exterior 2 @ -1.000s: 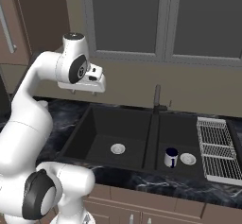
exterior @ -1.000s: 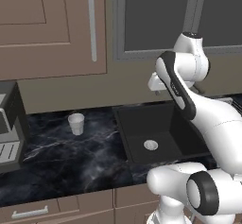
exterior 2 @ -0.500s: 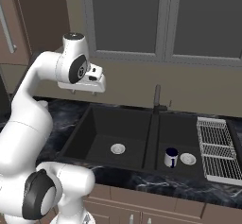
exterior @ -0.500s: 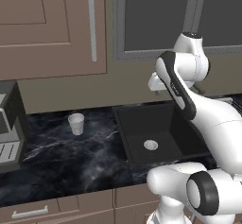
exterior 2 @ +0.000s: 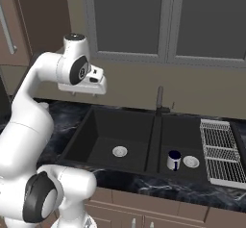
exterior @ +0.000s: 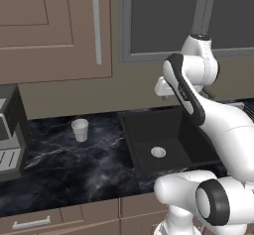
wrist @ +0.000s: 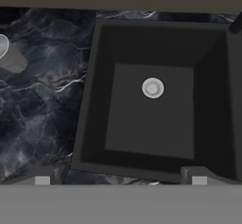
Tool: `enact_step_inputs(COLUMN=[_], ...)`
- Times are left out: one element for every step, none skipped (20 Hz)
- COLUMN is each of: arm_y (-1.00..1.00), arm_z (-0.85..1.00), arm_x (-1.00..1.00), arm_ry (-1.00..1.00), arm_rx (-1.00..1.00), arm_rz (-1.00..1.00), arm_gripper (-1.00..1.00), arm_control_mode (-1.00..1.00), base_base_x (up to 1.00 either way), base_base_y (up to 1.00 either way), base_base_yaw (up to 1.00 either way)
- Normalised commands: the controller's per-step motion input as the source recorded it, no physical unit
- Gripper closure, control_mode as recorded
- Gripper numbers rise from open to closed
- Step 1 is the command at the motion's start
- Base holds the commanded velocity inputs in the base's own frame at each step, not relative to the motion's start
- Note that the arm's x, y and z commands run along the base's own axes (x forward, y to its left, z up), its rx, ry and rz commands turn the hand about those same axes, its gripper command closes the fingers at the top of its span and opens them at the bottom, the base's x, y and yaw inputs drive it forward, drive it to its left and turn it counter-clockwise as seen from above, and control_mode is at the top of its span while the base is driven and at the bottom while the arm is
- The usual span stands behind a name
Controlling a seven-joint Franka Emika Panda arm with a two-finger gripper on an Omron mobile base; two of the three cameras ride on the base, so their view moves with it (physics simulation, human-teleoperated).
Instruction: Move any existing items from the left basin to the right basin for drying. Then move the glass cup from the counter to the left basin of the sink for washing.
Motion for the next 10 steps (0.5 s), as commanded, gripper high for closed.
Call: enact_step_inputs(arm_y=[0.11, 0.29, 0.63, 0.92, 0.95, 0.90, 0.76, 0.58, 0.51, 0.56], arm_z=[-0.24, -0.35, -0.54, -0.60, -0.59, -0.59, -0.54, -0.54, -0.59, -0.51], arm_x=[0.00, 0.00, 0.00, 0.00, 0.00, 0.00, 0.00, 0.00, 0.00, 0.00], arm_ry=[0.08, 0.09, 0.01, 0.00, 0.01, 0.00, 0.00, 0.00, 0.00, 0.00], arm_rx=[0.01, 0.01, 0.01, 0.01, 0.03, 0.11, 0.19, 0.26, 0.32, 0.34], arm_rz=[0.17, 0.23, 0.23, 0.21, 0.20, 0.18, 0.19, 0.21, 0.20, 0.18], arm_gripper=[-1.00, -1.00, -1.00, -1.00, -1.00, -1.00, -1.00, -1.00, -1.00, -1.00], arm_control_mode=[-1.00, -1.00, -1.00, -1.00, -1.00, -1.00, -1.00, -1.00, -1.00, -1.00], base_base_x=[0.00, 0.00, 0.00, 0.00, 0.00, 0.00, 0.00, 0.00, 0.00, 0.00], base_base_y=[0.00, 0.00, 0.00, 0.00, 0.00, 0.00, 0.00, 0.00, 0.00, 0.00], base_base_yaw=[0.00, 0.00, 0.00, 0.00, 0.00, 0.00, 0.00, 0.00, 0.00, 0.00])
